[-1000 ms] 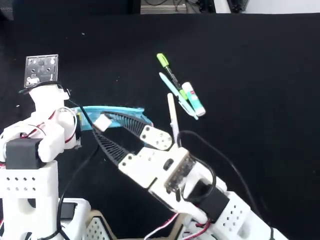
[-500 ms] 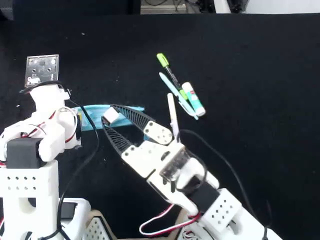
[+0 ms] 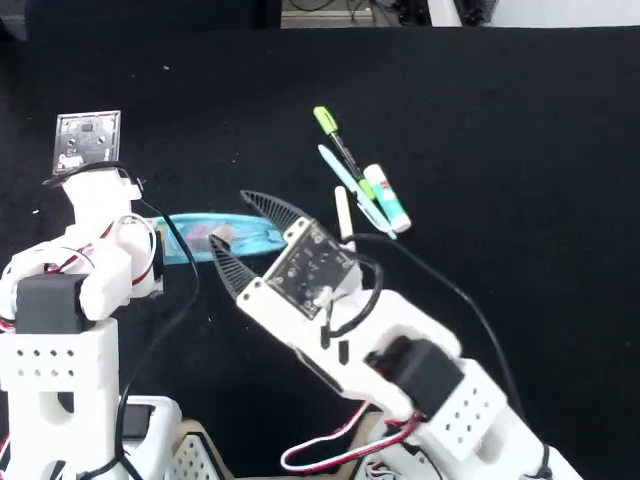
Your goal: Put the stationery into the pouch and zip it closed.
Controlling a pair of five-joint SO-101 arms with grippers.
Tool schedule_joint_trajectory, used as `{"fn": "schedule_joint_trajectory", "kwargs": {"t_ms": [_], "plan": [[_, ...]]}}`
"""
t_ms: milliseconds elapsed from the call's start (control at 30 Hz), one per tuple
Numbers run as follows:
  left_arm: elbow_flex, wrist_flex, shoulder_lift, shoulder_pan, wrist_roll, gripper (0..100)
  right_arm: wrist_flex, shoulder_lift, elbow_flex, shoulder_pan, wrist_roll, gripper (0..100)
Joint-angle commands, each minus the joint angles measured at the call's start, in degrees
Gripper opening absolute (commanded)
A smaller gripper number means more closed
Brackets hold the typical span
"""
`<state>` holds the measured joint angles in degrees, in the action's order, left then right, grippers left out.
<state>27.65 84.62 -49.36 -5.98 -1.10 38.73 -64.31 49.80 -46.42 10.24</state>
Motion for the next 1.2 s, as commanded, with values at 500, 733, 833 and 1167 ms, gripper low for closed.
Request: {"fn": "schedule_joint_trajectory", "kwargs": {"t_ms": [500, 733, 833, 1167], "plan": [[1.7, -0.2, 0.4, -0.2, -0.4, 3, 23.1, 5.2, -24.0, 27.8, -3.0, 19.1], [1.7, -0.2, 0.4, -0.2, -0.4, 3, 18.2, 19.1, -13.1, 40.2, -8.9, 19.1], [1.7, -0.2, 0.4, -0.2, -0.4, 3, 10.2, 27.8, -9.0, 40.9, -10.6, 19.1], [1.7, -0.2, 0.4, -0.5, -0.4, 3, 5.9, 58.3, -16.6, 36.2, -10.8, 19.1]]}}
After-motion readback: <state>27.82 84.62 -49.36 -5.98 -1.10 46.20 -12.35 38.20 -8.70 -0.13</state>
